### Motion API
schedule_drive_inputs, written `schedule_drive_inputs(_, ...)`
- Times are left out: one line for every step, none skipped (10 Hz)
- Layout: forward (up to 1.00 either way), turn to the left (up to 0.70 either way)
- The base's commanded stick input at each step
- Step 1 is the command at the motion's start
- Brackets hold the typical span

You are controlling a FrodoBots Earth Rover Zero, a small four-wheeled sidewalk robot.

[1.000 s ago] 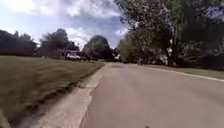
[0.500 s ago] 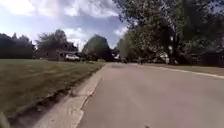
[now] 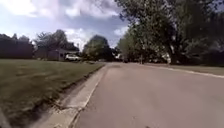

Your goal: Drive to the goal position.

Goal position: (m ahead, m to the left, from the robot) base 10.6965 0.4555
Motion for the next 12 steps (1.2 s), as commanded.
schedule_drive_inputs(1.0, 0.03)
schedule_drive_inputs(1.0, 0.02)
schedule_drive_inputs(1.0, 0.02)
schedule_drive_inputs(1.0, 0.03)
schedule_drive_inputs(1.0, 0.03)
schedule_drive_inputs(1.0, 0.1)
schedule_drive_inputs(1.0, 0.23)
schedule_drive_inputs(1.0, 0.02)
schedule_drive_inputs(1.0, 0.01)
schedule_drive_inputs(1.0, 0.0)
schedule_drive_inputs(1.0, 0.0)
schedule_drive_inputs(1.0, 0.0)
